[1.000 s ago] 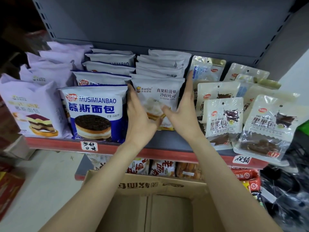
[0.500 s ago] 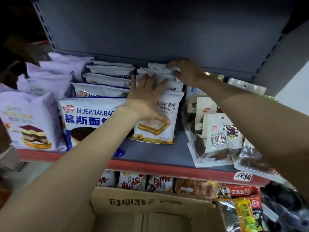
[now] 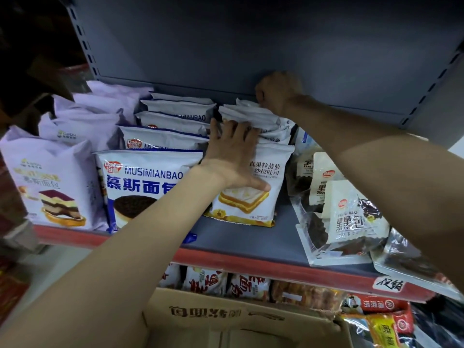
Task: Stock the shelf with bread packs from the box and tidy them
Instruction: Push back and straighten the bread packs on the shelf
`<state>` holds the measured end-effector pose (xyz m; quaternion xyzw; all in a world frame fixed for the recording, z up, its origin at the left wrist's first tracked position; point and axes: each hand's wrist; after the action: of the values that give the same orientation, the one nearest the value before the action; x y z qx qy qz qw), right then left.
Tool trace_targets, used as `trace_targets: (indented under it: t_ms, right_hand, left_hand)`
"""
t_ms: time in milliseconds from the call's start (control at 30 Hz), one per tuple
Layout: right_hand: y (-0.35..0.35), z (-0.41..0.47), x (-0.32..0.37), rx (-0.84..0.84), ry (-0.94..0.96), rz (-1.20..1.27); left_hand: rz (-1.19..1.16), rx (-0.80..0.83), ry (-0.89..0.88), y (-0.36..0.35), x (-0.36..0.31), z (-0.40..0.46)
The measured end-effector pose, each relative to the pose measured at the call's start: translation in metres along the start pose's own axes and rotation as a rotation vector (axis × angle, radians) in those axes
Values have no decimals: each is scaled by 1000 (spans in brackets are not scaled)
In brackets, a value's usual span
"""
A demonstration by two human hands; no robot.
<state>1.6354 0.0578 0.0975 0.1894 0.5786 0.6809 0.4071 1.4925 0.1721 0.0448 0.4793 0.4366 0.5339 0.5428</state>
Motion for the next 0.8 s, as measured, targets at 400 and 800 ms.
trace_targets:
  t_ms: [400, 800]
  right_hand:
    - [-11, 1, 19, -94, 11, 135]
    - [-14, -32, -34, -90, 317, 381]
  left_hand:
    - [-5, -14, -15, -1, -1, -1]
    - [-29, -4, -19, -3, 0, 1]
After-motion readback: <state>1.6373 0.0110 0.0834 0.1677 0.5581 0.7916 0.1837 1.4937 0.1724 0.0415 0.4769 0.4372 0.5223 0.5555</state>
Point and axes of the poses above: each hand's wrist, its own z-axis towards the middle knuckle, its own y-axis out of the back of the hand, x = y × z, and after that the axes turned 12 degrees about y, right-handed
